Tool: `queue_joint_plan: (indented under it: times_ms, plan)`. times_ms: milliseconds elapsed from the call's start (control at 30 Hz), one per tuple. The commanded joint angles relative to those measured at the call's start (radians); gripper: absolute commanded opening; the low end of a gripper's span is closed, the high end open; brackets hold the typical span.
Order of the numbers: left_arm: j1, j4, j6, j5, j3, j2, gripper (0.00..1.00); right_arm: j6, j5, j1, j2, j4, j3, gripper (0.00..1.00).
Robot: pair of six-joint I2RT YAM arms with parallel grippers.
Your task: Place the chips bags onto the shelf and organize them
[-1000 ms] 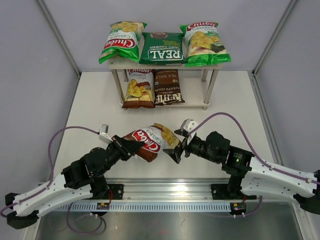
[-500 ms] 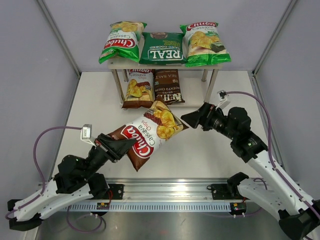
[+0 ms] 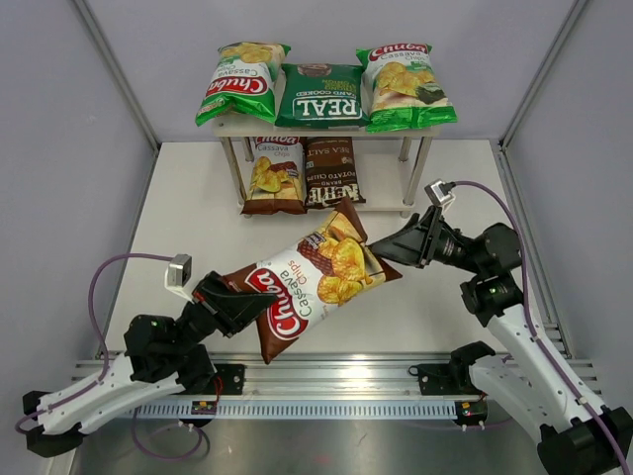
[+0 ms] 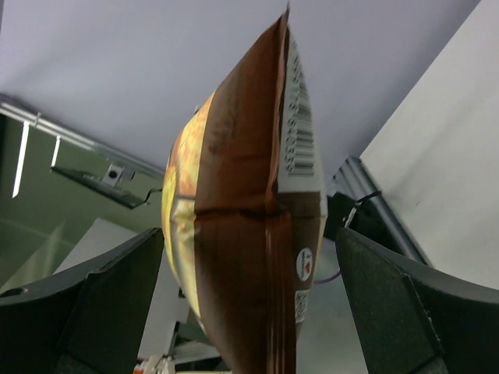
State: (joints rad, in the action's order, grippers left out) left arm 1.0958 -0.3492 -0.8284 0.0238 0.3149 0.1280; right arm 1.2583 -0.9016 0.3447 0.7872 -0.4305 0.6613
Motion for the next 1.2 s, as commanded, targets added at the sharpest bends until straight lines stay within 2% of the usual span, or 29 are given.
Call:
queue_joint_plan:
  times_ms: [0, 200, 367, 467, 600, 633, 733, 800, 833, 867, 933, 967, 1067, 1100, 1133, 1167]
  plan:
    - [0.001, -0.243, -0.012, 0.018, -0.020, 0.016, 0.00, 0.083, -0.132, -0.004, -0.069, -0.082, -0.002, 0.99]
    - [0.001, -0.420, -0.009, 0.060, -0.059, 0.093, 0.01, 0.069, -0.201, -0.006, -0.121, -0.008, -0.008, 0.98]
    - [-0.001, -0.565, 0.012, 0.221, -0.053, 0.235, 0.01, 0.059, -0.223, -0.004, -0.095, 0.039, 0.027, 0.96]
    - [-0.001, -0.603, 0.015, 0.280, -0.037, 0.289, 0.00, 0.065, -0.250, -0.004, -0.072, 0.044, 0.058, 0.91]
    - [-0.001, -0.608, 0.015, 0.262, -0.036, 0.341, 0.01, 0.027, -0.287, -0.004, -0.095, 0.093, 0.090, 0.80]
    - [-0.001, -0.600, 0.018, 0.242, -0.037, 0.338, 0.02, 0.006, -0.289, -0.004, -0.106, 0.116, 0.090, 0.73]
    - [-0.004, -0.536, 0.031, 0.202, -0.025, 0.334, 0.08, -0.019, -0.289, -0.004, -0.137, 0.137, 0.075, 0.63]
    - [-0.005, -0.478, 0.035, 0.173, -0.019, 0.328, 0.21, -0.031, -0.286, -0.004, -0.147, 0.151, 0.067, 0.54]
    - [-0.007, -0.464, 0.035, 0.165, -0.017, 0.320, 0.31, -0.051, -0.283, -0.004, -0.151, 0.157, 0.064, 0.49]
    - [-0.007, -0.449, 0.034, 0.153, -0.014, 0.314, 0.39, -0.060, -0.281, -0.004, -0.148, 0.165, 0.064, 0.40]
    - [-0.005, -0.400, 0.043, 0.128, -0.008, 0.288, 0.52, -0.104, -0.266, -0.006, -0.149, 0.200, 0.066, 0.36]
    - [-0.005, -0.375, 0.044, 0.116, 0.001, 0.280, 0.61, -0.128, -0.258, -0.006, -0.149, 0.222, 0.069, 0.30]
    - [-0.007, -0.280, 0.063, 0.061, 0.013, 0.228, 0.83, -0.181, -0.214, -0.006, -0.157, 0.266, 0.061, 0.29]
    - [-0.008, -0.207, 0.072, 0.010, 0.026, 0.214, 0.95, -0.203, -0.194, -0.006, -0.160, 0.275, 0.058, 0.27]
    - [-0.008, -0.161, 0.075, -0.019, 0.035, 0.196, 0.99, -0.224, -0.177, -0.006, -0.161, 0.303, 0.061, 0.25]
    - [-0.007, -0.043, 0.075, -0.080, 0.045, 0.159, 0.99, -0.247, -0.131, -0.007, -0.163, 0.334, 0.064, 0.24]
